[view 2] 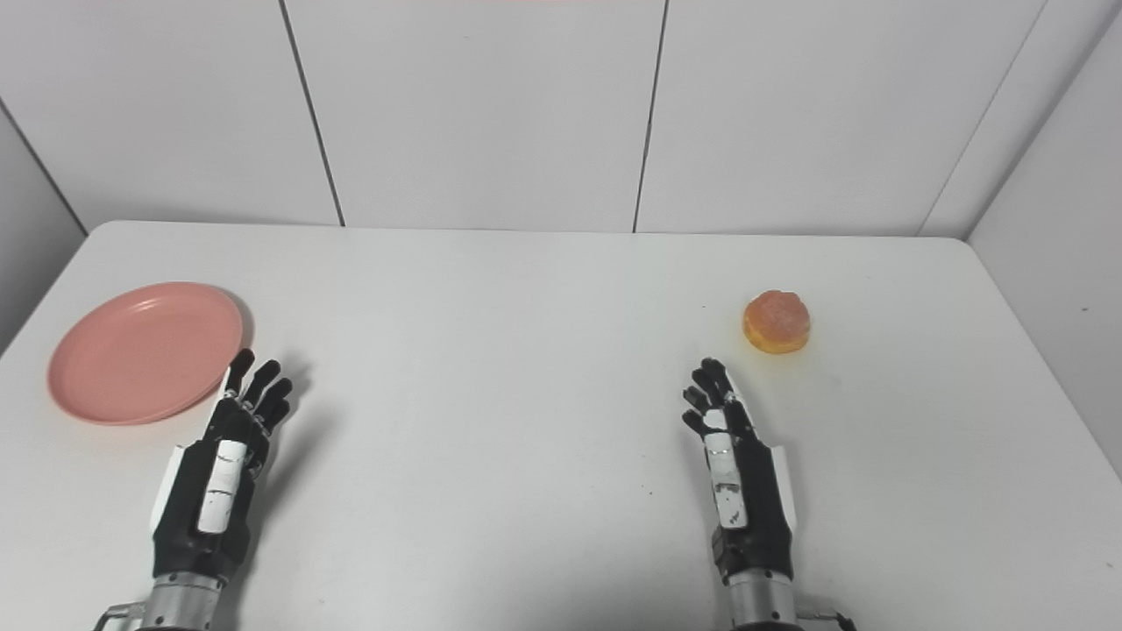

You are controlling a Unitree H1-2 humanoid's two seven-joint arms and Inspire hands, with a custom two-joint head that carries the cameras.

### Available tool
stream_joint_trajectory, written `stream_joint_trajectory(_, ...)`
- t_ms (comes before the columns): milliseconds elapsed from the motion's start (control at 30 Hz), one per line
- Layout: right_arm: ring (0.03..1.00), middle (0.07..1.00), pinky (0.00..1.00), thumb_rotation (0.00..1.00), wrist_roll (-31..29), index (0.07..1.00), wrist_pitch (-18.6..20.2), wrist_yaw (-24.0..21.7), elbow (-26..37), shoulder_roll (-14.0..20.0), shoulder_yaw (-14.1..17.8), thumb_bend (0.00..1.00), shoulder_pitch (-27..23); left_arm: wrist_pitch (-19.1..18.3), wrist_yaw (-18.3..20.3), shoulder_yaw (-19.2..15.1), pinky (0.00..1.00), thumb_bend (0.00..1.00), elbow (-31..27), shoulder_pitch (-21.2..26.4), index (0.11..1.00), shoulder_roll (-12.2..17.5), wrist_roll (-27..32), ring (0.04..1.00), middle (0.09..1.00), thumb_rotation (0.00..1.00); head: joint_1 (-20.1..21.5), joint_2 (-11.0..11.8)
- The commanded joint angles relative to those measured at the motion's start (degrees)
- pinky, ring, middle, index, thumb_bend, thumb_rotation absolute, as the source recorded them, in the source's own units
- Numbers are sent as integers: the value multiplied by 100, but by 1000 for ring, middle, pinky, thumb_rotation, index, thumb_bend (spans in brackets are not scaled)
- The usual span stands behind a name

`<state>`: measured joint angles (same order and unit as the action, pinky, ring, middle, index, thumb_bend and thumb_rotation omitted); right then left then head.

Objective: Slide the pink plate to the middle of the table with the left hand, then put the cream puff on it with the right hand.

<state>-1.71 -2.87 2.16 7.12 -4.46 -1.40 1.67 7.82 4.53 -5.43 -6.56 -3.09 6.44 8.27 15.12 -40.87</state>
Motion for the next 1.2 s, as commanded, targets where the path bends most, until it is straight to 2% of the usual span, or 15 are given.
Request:
stream_joint_trajectory(0, 896, 916, 895, 955, -22, 906, 10, -54, 202, 36, 9, 914, -103, 167, -28, 30, 968, 841, 51, -9, 989, -76, -42, 940, 960, 836, -29, -6)
stream_joint_trajectory(633, 895, 917, 890, 955, -70, 911, 52, -94, 198, 49, -34, 900, -70, 205, -3, 32, 961, 831, 84, -20, 1000, -56, -109, 945, 972, 851, -1, 11)
stream_joint_trajectory(1167, 894, 910, 888, 950, -112, 901, 96, -87, 502, -6, -115, 901, 191, 175, -35, 6, 953, 847, 59, -5, 995, -113, -85, 935, 960, 830, -20, 17)
